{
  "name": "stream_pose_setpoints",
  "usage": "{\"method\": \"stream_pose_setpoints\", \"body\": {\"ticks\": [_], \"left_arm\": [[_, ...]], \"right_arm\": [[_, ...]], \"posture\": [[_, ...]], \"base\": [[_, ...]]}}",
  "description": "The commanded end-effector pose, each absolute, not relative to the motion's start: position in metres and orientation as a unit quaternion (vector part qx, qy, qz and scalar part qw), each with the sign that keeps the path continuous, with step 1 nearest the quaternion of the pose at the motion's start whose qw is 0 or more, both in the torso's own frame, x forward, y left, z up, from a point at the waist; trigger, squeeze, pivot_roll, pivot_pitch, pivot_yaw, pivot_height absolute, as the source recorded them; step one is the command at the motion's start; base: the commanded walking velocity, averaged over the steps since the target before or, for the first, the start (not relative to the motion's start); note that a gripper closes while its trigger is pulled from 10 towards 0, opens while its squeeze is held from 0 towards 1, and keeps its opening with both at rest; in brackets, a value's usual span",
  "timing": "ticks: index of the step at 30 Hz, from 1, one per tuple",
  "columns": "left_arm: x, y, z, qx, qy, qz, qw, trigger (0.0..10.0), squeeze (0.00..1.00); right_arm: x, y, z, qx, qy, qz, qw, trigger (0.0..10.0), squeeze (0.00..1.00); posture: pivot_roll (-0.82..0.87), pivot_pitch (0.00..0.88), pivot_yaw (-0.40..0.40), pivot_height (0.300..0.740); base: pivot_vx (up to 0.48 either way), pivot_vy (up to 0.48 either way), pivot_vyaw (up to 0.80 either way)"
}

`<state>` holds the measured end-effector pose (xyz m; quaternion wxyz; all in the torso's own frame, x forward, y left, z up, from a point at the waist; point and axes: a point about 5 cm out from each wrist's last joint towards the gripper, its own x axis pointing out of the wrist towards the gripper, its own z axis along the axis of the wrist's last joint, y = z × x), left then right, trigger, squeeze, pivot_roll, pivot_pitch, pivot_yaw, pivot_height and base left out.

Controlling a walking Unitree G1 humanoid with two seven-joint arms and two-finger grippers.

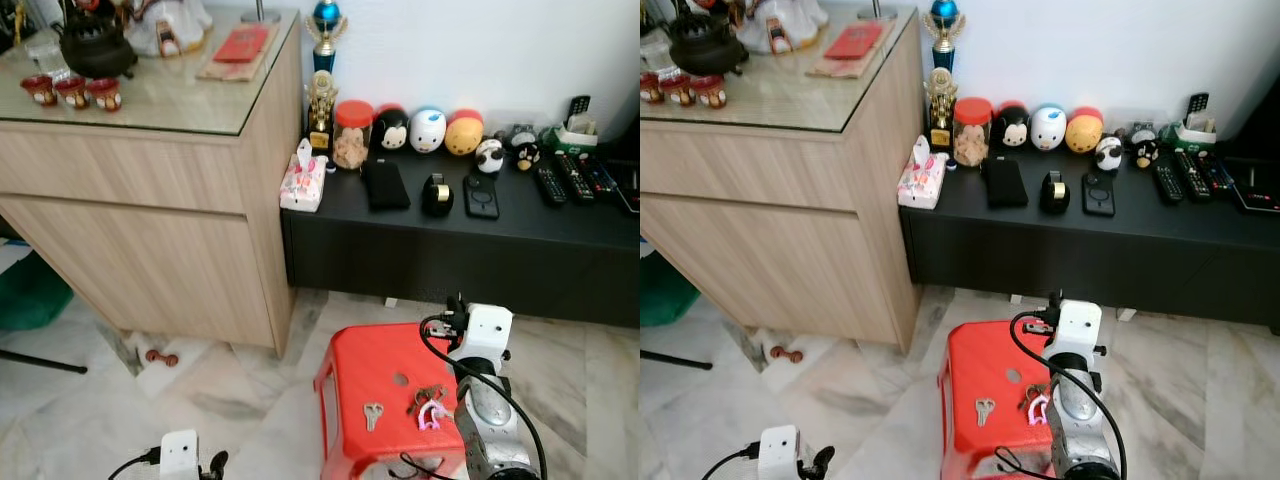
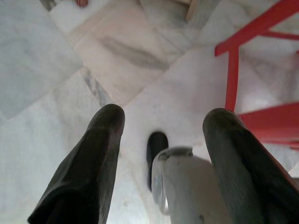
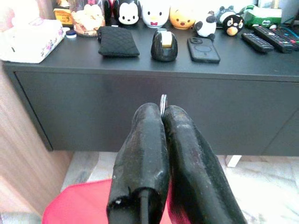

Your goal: Hang keys on a hook

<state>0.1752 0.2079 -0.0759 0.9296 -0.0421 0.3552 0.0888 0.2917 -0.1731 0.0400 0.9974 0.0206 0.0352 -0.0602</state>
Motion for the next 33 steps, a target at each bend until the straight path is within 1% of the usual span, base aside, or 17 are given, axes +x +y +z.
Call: {"method": "stream_pose_setpoints", "body": {"ticks": [1, 17, 33], "left_arm": [[0.1621, 0.2075, -0.0833, -0.046, 0.383, 0.095, 0.918, 10.0, 0.0], [0.1607, 0.2068, -0.0847, -0.046, 0.391, 0.092, 0.915, 10.0, 0.0], [0.1565, 0.2062, -0.087, -0.05, 0.4, 0.089, 0.911, 10.0, 0.0]], "right_arm": [[0.2923, -0.1737, 0.0398, 0.019, 0.036, -0.061, 0.997, 10.0, 0.0], [0.2941, -0.1721, 0.0403, 0.02, 0.037, -0.063, 0.997, 10.0, 0.0], [0.2945, -0.174, 0.0405, 0.02, 0.034, -0.067, 0.997, 10.0, 0.0]], "posture": [[0.09, 0.09, -0.022, 0.74], [0.09, 0.099, -0.011, 0.74], [0.09, 0.049, -0.014, 0.74]], "base": [[-0.304, 0.0, 0.0], [-0.304, 0.0, 0.0], [-0.301, 0.0, 0.0]]}}
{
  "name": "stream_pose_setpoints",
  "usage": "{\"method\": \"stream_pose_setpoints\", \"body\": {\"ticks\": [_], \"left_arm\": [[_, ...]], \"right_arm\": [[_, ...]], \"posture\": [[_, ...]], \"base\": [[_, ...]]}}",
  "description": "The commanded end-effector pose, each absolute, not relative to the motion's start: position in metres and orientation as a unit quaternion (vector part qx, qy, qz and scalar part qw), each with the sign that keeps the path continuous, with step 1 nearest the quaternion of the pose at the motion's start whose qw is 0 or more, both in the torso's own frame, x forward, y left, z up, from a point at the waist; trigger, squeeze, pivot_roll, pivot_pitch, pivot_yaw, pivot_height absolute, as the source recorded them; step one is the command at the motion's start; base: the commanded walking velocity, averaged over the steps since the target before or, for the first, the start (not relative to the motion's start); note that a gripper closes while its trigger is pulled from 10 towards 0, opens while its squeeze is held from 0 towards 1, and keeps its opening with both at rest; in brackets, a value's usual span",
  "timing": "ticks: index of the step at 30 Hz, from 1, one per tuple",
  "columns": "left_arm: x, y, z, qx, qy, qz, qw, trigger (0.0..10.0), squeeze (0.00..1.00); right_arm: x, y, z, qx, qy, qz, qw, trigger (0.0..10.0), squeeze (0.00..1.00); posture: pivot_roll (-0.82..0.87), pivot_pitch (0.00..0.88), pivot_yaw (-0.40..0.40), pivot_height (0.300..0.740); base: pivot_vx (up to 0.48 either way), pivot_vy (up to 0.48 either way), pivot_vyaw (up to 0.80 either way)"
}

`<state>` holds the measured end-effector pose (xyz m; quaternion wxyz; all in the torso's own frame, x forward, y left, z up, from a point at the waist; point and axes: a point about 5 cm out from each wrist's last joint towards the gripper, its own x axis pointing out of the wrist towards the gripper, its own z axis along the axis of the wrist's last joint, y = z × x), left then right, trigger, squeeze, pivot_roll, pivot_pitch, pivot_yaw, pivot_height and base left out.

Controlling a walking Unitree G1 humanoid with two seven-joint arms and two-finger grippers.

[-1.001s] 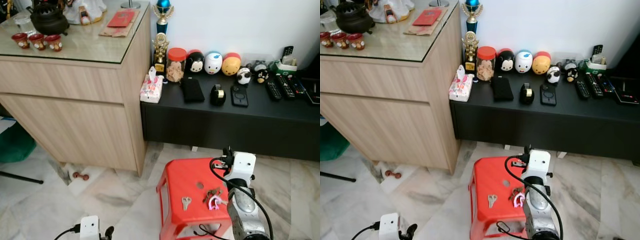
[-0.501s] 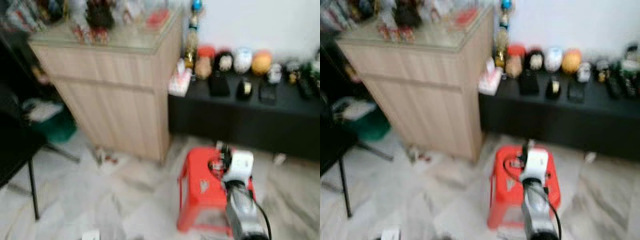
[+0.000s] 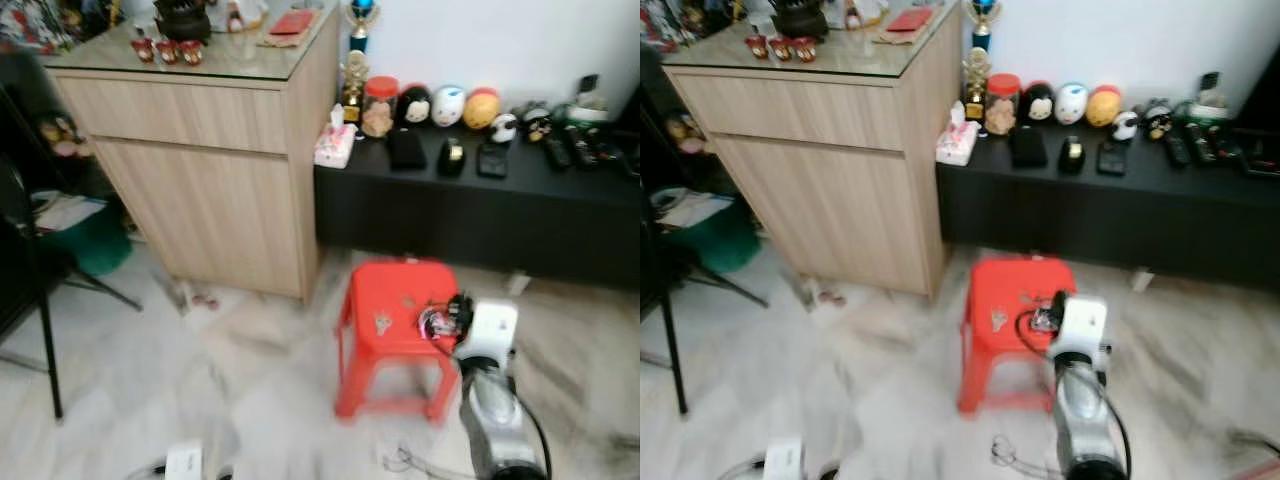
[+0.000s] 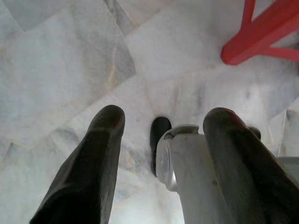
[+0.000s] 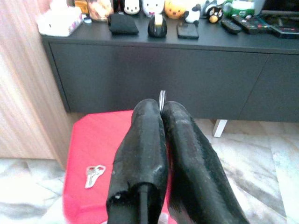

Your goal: Hang keys on a hook

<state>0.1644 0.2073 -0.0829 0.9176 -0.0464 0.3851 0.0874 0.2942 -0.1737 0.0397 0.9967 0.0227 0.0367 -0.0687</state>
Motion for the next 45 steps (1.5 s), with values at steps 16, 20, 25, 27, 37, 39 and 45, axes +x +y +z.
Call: {"method": "stream_pose_setpoints", "body": {"ticks": [16, 20, 25, 27, 37, 39, 45], "left_arm": [[0.1539, 0.2058, -0.0889, -0.041, 0.412, 0.079, 0.907, 10.0, 0.0], [0.1543, 0.205, -0.0892, -0.039, 0.416, 0.078, 0.905, 10.0, 0.0], [0.1538, 0.2067, -0.0891, -0.032, 0.417, 0.077, 0.905, 10.0, 0.0], [0.1534, 0.2071, -0.0892, -0.03, 0.417, 0.076, 0.905, 10.0, 0.0], [0.1521, 0.2057, -0.0897, -0.026, 0.418, 0.066, 0.905, 10.0, 0.0], [0.152, 0.2055, -0.0898, -0.025, 0.419, 0.065, 0.906, 10.0, 0.0], [0.1528, 0.2044, -0.0894, -0.023, 0.416, 0.06, 0.907, 10.0, 0.0]], "right_arm": [[0.2967, -0.1752, 0.0411, 0.02, 0.037, -0.066, 0.997, 10.0, 0.0], [0.2972, -0.1747, 0.0409, 0.021, 0.038, -0.065, 0.997, 10.0, 0.0], [0.2991, -0.1737, 0.0421, 0.024, 0.037, -0.064, 0.997, 10.0, 0.0], [0.2995, -0.1736, 0.0425, 0.024, 0.037, -0.064, 0.997, 10.0, 0.0], [0.2991, -0.1732, 0.0415, 0.026, 0.04, -0.065, 0.997, 10.0, 0.0], [0.2988, -0.1735, 0.0407, 0.026, 0.042, -0.065, 0.997, 10.0, 0.0], [0.2985, -0.1738, 0.0403, 0.029, 0.044, -0.07, 0.996, 10.0, 0.0]], "posture": [[0.08, 0.012, -0.012, 0.74], [0.08, 0.008, -0.014, 0.74], [0.08, 0.011, -0.013, 0.74], [0.08, 0.014, -0.014, 0.74], [0.09, 0.033, -0.016, 0.74], [0.09, 0.035, -0.017, 0.74], [0.09, 0.046, -0.016, 0.74]], "base": [[-0.256, 0.0, 0.0], [0.0, 0.0, 0.0], [0.0, 0.0, 0.0], [0.0, 0.0, 0.0], [0.0, 0.0, 0.0], [0.0, 0.0, 0.0], [0.0, -0.12, 0.0]]}}
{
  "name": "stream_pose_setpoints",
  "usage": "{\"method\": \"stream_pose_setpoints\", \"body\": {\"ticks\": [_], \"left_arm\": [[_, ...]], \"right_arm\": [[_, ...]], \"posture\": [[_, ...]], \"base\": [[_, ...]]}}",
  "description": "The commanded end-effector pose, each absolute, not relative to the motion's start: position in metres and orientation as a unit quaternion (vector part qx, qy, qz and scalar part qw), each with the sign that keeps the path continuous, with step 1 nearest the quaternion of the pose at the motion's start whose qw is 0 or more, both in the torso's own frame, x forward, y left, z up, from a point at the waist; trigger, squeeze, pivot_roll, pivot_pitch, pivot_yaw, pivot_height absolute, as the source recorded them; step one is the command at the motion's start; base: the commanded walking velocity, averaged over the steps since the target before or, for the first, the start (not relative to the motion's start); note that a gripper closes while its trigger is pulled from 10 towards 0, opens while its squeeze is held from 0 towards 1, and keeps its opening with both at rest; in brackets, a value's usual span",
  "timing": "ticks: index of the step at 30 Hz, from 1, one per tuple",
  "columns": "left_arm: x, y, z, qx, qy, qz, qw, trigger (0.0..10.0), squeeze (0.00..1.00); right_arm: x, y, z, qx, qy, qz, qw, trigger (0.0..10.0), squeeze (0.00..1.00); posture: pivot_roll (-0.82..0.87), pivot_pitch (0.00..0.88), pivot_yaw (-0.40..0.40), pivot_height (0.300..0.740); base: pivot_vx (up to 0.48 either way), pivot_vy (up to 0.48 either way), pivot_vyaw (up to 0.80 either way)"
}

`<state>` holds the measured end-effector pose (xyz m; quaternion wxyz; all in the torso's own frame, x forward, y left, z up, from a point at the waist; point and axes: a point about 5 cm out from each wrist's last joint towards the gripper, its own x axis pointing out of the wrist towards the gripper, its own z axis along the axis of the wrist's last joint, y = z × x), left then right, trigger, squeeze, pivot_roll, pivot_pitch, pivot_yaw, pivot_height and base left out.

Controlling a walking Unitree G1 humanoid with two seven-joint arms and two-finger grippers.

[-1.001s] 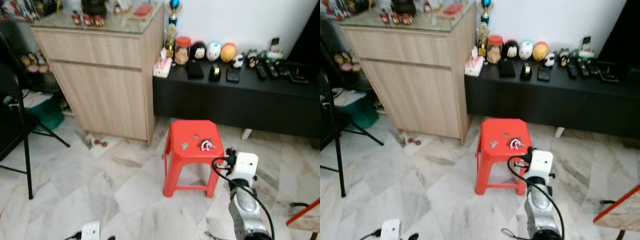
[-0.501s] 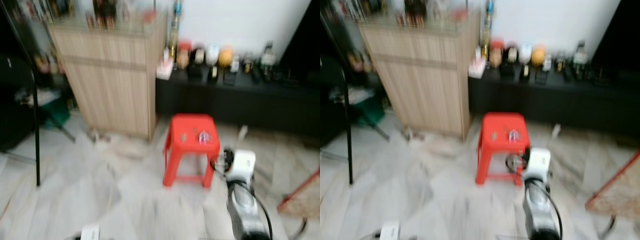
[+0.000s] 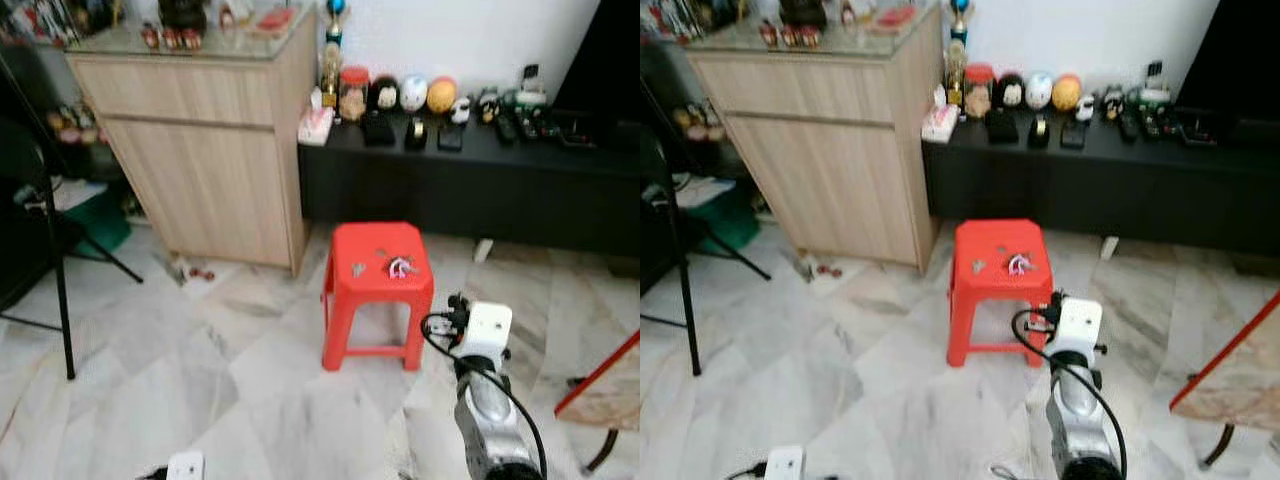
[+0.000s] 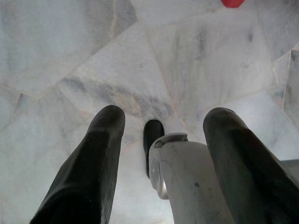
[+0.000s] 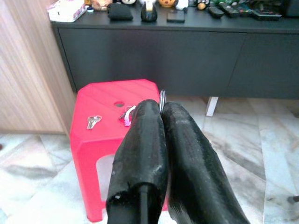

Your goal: Hang keys on a hook

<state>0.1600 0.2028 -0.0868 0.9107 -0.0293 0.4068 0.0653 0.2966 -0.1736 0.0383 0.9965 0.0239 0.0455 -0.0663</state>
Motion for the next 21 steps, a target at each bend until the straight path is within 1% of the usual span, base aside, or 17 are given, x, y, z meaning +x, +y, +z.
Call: {"method": "stream_pose_setpoints", "body": {"ticks": [1, 21], "left_arm": [[0.1531, 0.2043, -0.0893, -0.022, 0.416, 0.06, 0.907, 10.0, 0.0], [0.1578, 0.2012, -0.0876, -0.023, 0.408, 0.055, 0.911, 10.0, 0.0]], "right_arm": [[0.2984, -0.1744, 0.0402, 0.029, 0.044, -0.073, 0.996, 10.0, 0.0], [0.2984, -0.1764, 0.0386, 0.039, 0.049, -0.084, 0.995, 10.0, 0.0]], "posture": [[0.09, 0.049, -0.016, 0.74], [0.09, 0.07, -0.021, 0.74]], "base": [[0.0, -0.244, 0.0], [0.0, -0.267, 0.0]]}}
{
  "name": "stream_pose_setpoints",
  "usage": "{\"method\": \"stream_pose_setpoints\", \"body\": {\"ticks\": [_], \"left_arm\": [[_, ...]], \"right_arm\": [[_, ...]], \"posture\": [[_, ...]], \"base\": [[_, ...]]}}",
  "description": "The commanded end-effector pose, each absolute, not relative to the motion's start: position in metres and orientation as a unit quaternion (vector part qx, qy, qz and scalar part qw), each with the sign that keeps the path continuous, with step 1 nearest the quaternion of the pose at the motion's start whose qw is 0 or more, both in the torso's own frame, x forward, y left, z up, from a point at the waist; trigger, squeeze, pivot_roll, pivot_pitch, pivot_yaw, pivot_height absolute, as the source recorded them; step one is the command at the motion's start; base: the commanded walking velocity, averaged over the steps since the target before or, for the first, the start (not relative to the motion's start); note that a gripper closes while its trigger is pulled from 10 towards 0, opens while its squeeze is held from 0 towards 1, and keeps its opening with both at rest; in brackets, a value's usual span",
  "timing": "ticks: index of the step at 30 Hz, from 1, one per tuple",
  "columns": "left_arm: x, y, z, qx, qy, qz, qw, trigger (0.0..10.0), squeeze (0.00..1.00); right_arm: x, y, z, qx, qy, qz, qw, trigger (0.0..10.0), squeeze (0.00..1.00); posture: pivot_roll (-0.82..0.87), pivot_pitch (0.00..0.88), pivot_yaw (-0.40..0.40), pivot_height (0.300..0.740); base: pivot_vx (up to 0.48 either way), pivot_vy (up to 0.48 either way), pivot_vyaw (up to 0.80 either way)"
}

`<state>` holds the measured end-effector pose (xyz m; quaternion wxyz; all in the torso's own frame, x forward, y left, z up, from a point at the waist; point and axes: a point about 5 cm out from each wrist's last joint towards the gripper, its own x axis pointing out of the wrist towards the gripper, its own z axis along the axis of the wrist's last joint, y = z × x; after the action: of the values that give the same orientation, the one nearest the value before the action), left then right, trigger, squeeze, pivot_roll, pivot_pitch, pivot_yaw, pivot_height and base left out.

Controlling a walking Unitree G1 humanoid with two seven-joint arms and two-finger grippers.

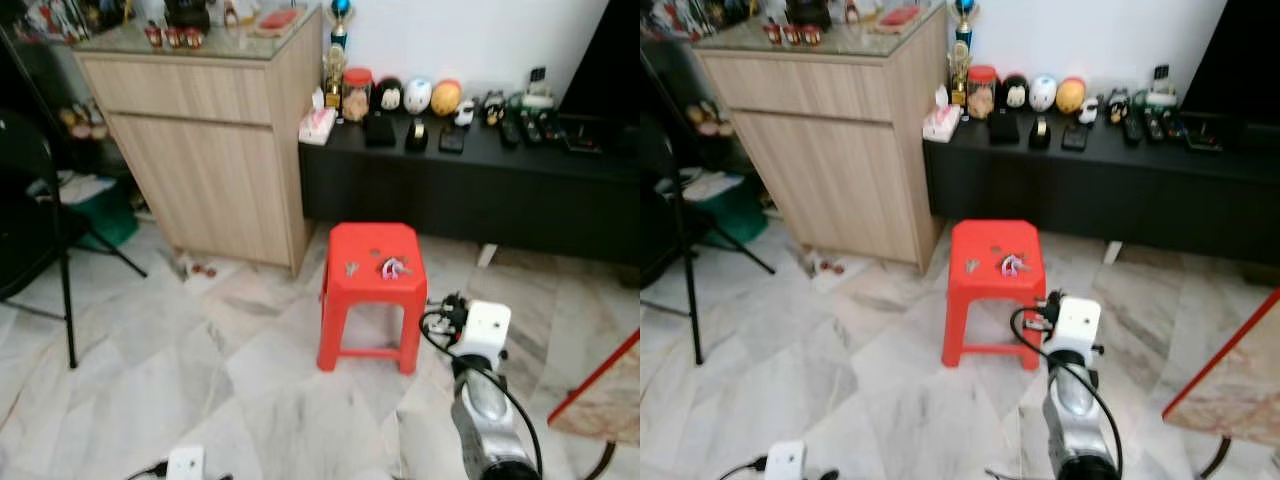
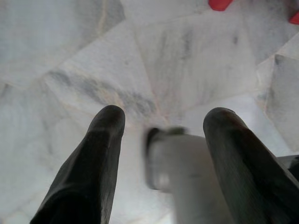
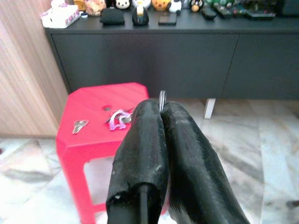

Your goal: Hang keys on a hook

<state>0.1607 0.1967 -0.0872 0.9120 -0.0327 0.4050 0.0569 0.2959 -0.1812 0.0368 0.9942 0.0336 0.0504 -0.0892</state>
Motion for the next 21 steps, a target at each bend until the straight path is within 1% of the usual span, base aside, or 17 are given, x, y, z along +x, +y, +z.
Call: {"method": "stream_pose_setpoints", "body": {"ticks": [1, 12, 21], "left_arm": [[0.1578, 0.2012, -0.0876, -0.023, 0.408, 0.054, 0.911, 10.0, 0.0], [0.1576, 0.1986, -0.0881, -0.023, 0.409, 0.049, 0.911, 10.0, 0.0], [0.1556, 0.1957, -0.0894, -0.023, 0.412, 0.045, 0.91, 10.0, 0.0]], "right_arm": [[0.2984, -0.1764, 0.0385, 0.04, 0.049, -0.084, 0.994, 10.0, 0.0], [0.2985, -0.1767, 0.038, 0.04, 0.051, -0.084, 0.994, 10.0, 0.0], [0.2958, -0.1802, 0.0346, 0.064, 0.059, -0.103, 0.991, 10.0, 0.0]], "posture": [[0.09, 0.071, -0.021, 0.74], [0.09, 0.067, -0.022, 0.74], [0.09, 0.069, -0.023, 0.74]], "base": [[0.0, -0.296, 0.0], [0.0, -0.343, 0.0], [0.0, -0.352, 0.0]]}}
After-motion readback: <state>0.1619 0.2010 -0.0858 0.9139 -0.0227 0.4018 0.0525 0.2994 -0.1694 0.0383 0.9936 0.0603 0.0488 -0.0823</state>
